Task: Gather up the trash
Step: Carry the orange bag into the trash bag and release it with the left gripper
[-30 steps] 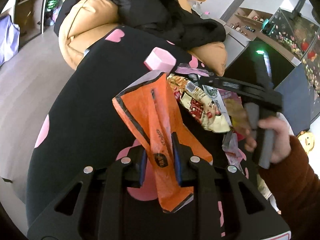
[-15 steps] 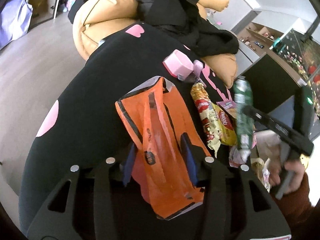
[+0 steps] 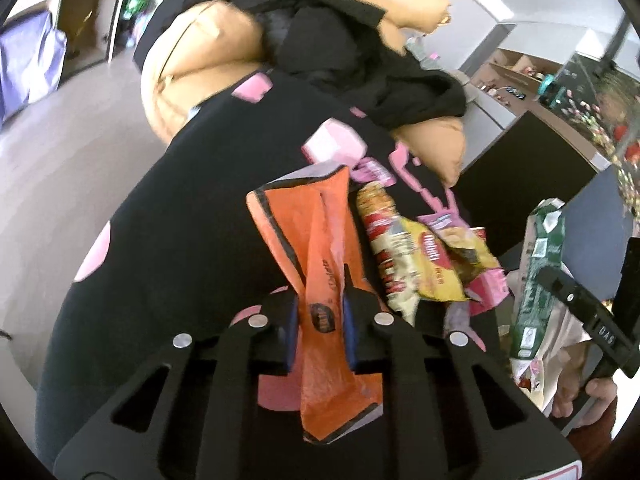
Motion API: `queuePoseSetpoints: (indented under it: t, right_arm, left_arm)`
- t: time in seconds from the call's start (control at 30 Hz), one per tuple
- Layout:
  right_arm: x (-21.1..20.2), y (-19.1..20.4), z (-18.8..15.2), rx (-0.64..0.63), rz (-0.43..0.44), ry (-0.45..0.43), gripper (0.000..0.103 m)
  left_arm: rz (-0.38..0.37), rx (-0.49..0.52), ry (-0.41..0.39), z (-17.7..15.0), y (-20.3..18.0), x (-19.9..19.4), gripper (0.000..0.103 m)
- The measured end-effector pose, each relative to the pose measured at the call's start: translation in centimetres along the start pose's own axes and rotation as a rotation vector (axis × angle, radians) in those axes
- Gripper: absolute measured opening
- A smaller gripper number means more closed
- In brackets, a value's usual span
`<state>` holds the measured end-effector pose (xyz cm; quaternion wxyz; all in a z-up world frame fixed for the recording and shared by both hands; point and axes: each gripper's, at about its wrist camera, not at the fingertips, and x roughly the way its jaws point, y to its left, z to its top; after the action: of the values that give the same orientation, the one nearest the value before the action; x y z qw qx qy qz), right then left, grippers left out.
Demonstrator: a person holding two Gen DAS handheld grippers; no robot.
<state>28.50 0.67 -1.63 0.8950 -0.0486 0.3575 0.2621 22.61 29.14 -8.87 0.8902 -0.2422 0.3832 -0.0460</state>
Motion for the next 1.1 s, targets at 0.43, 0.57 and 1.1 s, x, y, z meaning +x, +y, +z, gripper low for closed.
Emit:
queuePoseSetpoints:
  t: [0.43,0.57,1.1]
  right_arm:
    - [-7.9,-1.7,-2.3,0.007,0.006,-0.175,0.046]
    - [-10.7,-2.8,-3.4,0.018,-0.013,-0.231,0.046]
    - [-22.4,-11.8,-10.1,0.128,-0.226,-0.396,0.046]
  left_arm:
    - [-0.059,0.161,-0.158,0.7,-8.5,-6.4,0.015]
    - [-0.091,0.212,-0.197,0.4,-11.8,-8.0,0.015]
    - [-0.336,0.444,-0.143,-4.3,-29.0,-5.7,0.015]
